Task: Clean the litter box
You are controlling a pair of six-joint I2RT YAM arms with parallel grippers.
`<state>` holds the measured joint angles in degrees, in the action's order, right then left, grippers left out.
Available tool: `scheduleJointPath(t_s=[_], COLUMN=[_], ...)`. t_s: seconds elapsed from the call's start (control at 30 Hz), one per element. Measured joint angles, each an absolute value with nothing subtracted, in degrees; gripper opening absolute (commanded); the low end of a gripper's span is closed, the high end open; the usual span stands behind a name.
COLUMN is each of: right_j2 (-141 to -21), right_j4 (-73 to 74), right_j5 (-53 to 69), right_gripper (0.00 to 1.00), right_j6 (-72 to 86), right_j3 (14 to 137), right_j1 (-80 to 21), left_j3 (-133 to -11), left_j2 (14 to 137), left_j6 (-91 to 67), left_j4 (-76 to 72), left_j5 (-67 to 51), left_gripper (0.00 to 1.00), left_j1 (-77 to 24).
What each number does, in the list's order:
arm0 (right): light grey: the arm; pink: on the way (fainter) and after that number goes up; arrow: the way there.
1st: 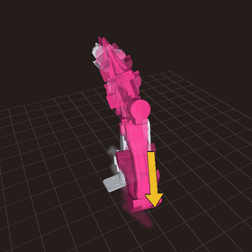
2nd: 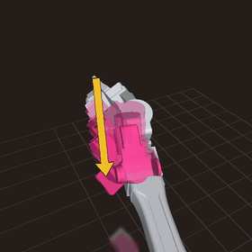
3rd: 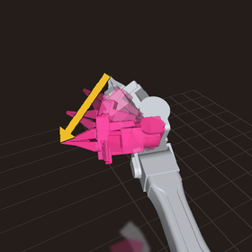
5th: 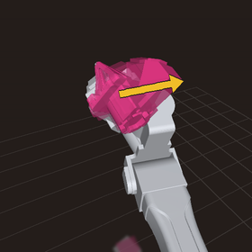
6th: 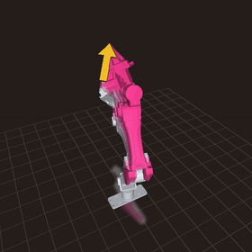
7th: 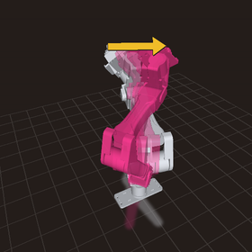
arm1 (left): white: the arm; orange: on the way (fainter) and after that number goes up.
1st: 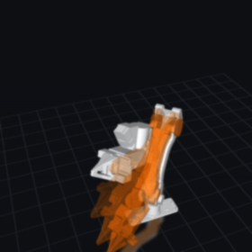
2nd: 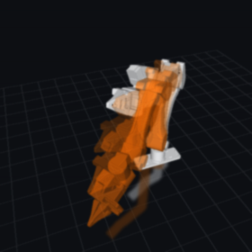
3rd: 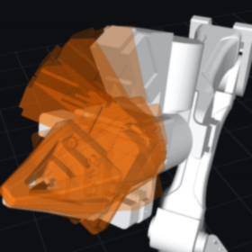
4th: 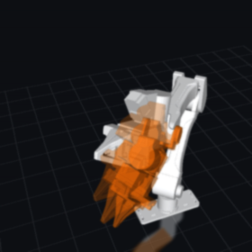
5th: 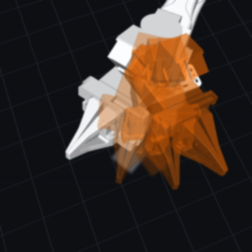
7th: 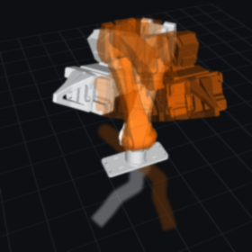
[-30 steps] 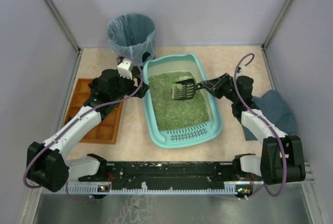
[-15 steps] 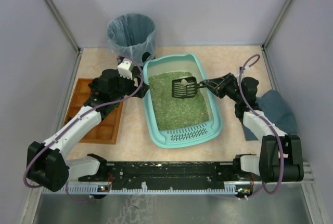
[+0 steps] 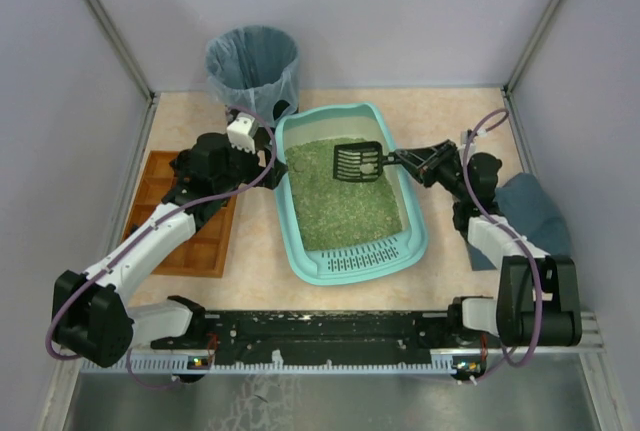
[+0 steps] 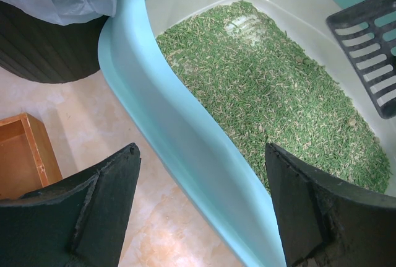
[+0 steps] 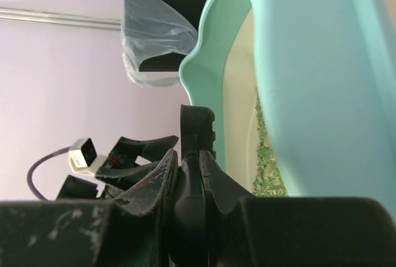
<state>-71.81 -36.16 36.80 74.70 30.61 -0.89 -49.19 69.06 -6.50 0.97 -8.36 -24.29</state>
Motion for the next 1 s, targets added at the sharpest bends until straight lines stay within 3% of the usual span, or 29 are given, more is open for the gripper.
scheduleJointPath(t_s=[1.0], right_j2=[-72.2], right_j4=[-27.0], right_j5=[34.2], right_gripper=[0.00], right_j6=[71.5], right_j3=[36.8], right_j1=[-4.6], left_j3=[-49.2], left_j2=[69.9], left_j6=[-6.8], left_j4=[1.7], left_j5=[-7.7], left_gripper=[0.86], left_j1=[-24.3])
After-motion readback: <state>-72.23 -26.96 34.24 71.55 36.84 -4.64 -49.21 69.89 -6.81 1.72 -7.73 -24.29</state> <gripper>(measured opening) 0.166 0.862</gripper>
